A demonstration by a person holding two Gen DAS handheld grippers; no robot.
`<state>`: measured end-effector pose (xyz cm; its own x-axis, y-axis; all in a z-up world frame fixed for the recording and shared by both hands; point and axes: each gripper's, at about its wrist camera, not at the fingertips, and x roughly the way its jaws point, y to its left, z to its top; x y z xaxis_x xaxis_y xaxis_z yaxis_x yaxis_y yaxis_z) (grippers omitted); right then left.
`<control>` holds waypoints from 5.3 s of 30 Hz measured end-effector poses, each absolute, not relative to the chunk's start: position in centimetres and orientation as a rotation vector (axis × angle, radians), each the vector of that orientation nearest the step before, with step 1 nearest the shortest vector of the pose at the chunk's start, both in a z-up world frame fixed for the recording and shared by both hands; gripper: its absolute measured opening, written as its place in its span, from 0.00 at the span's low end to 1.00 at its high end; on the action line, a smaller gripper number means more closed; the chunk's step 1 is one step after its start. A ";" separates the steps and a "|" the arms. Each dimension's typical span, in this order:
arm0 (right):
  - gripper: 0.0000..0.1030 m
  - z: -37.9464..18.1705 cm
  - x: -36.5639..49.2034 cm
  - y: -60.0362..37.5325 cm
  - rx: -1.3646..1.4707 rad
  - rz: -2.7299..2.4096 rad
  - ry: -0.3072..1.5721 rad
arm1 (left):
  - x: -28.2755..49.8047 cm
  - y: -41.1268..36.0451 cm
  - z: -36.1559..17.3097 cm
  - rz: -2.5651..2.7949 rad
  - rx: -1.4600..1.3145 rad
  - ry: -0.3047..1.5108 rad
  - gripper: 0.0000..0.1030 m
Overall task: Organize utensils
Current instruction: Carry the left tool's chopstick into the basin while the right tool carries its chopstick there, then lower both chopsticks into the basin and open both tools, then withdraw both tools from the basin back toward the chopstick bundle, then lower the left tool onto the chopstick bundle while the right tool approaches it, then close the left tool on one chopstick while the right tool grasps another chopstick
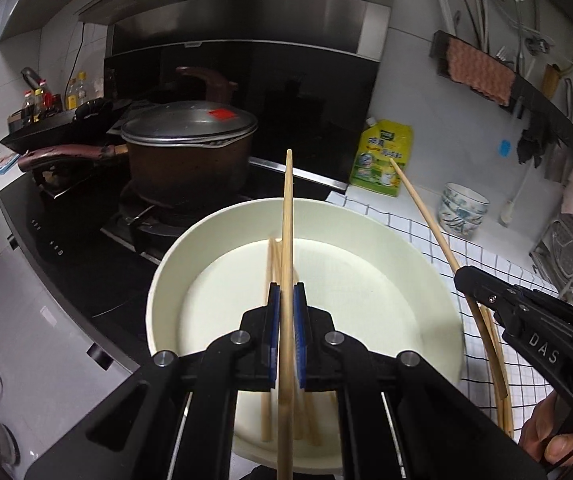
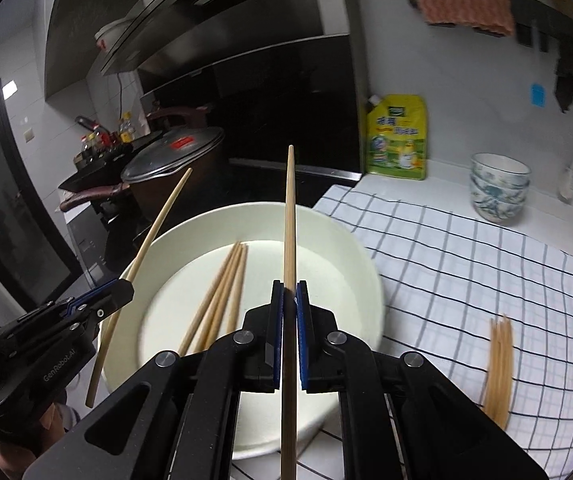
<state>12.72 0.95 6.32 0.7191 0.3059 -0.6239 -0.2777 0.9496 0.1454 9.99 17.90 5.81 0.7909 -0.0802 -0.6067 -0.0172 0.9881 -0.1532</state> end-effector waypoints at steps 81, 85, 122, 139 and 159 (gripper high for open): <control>0.49 1.8 3.6 -19.2 0.093 -0.032 0.769 | 4.7 2.1 4.9 -0.240 -0.025 0.684 0.86; 0.49 0.0 3.6 -20.2 0.085 -0.034 0.814 | 4.7 0.8 4.1 -0.246 -0.049 0.696 0.87; 0.50 -5.5 7.2 -22.1 0.092 -0.015 0.926 | 5.9 -5.0 -1.1 -0.267 0.018 0.774 0.88; 0.50 -5.3 5.9 -27.3 0.238 -0.035 0.902 | 7.6 -8.0 -4.7 -0.222 0.031 0.837 0.88; 0.50 -5.5 5.9 -27.4 0.140 -0.101 0.920 | 8.6 -9.4 -6.2 -0.158 0.093 0.876 0.89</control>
